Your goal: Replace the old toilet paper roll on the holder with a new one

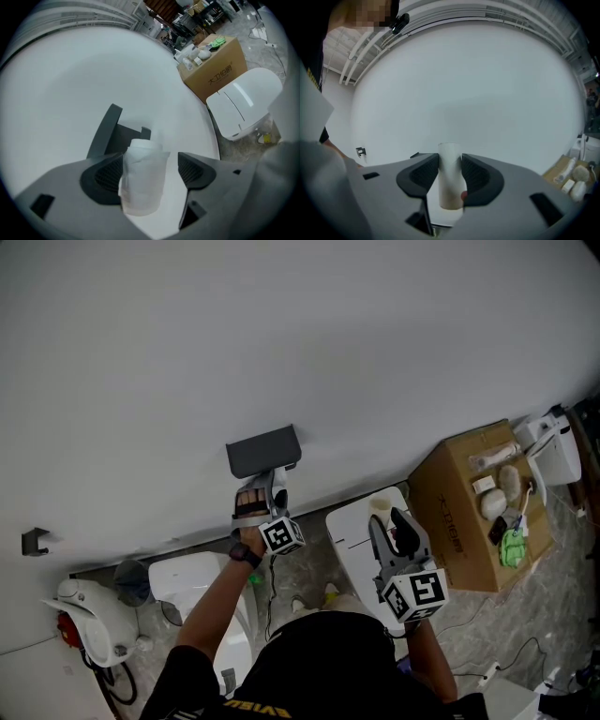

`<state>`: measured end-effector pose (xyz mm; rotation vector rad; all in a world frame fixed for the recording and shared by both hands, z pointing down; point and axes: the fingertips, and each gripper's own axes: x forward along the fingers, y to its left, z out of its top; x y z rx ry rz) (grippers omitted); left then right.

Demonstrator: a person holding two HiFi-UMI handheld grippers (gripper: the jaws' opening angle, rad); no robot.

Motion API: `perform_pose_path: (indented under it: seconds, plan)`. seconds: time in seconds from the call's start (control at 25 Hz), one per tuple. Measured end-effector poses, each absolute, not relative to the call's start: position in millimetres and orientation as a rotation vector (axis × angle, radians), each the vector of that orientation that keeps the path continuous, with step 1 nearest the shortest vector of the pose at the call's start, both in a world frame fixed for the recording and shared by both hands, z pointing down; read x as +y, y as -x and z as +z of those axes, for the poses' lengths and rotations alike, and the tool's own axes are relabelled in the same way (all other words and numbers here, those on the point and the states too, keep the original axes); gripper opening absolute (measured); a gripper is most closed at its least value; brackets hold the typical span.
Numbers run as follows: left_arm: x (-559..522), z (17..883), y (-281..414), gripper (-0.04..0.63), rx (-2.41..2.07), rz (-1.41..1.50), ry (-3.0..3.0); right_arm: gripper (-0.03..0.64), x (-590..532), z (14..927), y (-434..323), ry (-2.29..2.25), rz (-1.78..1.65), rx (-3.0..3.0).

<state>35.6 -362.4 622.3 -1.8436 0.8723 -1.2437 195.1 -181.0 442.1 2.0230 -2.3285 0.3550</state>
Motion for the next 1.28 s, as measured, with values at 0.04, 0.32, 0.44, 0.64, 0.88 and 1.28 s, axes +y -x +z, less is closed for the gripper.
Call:
perform_pose_path:
  seconds: [0.04,0.32,0.44,0.64,0.88,1.28]
  plan:
    - [-360.5,619.6,-36.1,0.376,0.876,-1.232,1.840,0.153,-181.1,442.9,-195.6,-2.021,0.354,-2.326]
    - [-333.2,588.2,-31.3,0.379,0.996,-1.102,1.952,0.153,-189.8,445.8,-197.7,-1.996,0.317,-2.319]
    - [-320.0,560.0,-18.9,0.379,1.117,-0.961,2.035,0.153,-198.7,444.6,-194.4,-1.978,0.275,-2.325]
    - [-311.6,524.7,31.9,0.379,1.333,-0.820,2.145,0.153,-219.5,440.5,-179.6,-1.875,0.177,-2.363]
    - [-304.1,503.2,95.0,0.315,1.490,-0.762,2.097,0.153,-244.0,428.5,-159.9,-1.744,0.029,-2.407]
    - [-272.5,440.3,139.7,0.126,1.750,-0.306,2.177,0.153,-260.0,420.5,-145.0,-1.660,-0.034,-2.456]
